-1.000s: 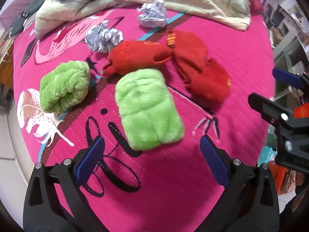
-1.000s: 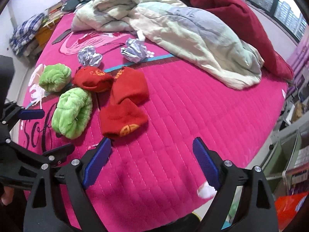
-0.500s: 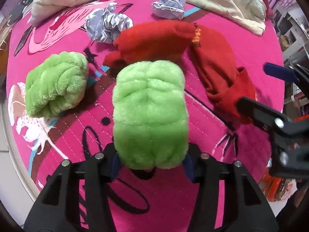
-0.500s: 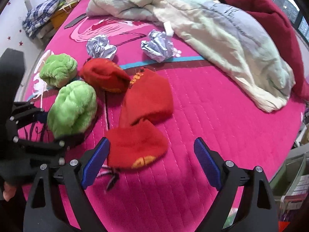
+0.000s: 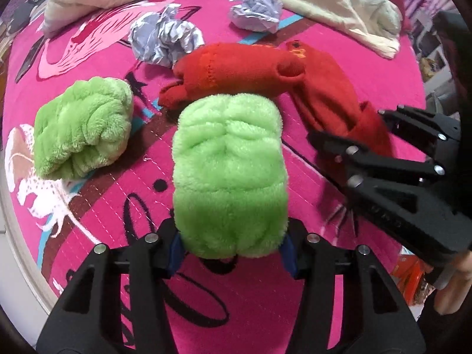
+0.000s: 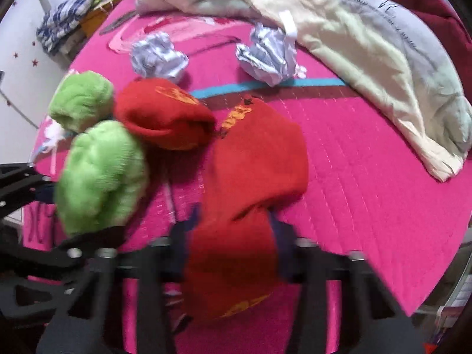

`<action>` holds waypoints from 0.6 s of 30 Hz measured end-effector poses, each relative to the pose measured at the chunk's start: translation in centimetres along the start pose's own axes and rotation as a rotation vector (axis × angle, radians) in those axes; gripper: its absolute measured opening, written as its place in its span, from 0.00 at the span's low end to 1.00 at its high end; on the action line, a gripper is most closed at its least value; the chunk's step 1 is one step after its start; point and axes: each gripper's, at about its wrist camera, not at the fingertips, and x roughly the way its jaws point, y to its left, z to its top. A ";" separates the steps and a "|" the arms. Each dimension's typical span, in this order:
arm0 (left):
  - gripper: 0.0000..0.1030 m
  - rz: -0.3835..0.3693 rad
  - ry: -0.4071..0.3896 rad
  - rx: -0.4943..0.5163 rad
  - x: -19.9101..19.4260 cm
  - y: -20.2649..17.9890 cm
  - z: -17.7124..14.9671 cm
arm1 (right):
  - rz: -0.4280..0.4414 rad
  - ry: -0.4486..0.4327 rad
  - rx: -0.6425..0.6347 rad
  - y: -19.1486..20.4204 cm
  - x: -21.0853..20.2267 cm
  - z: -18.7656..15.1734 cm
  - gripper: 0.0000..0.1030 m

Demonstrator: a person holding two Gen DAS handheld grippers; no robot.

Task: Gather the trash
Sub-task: 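Grasp the green fuzzy slipper with the left tool while the right tool grasps a red sock, then carry the green slipper and red sock over the bin and open both tools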

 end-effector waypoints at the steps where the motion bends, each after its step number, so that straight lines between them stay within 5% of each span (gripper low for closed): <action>1: 0.50 -0.009 0.001 0.003 -0.3 -0.2 -0.2 | 0.006 -0.002 0.012 0.3 -0.6 -0.4 0.29; 18: 0.50 -0.036 -0.008 0.196 -2.9 -5.2 -5.4 | -0.014 -0.007 0.161 0.4 -6.0 -9.4 0.29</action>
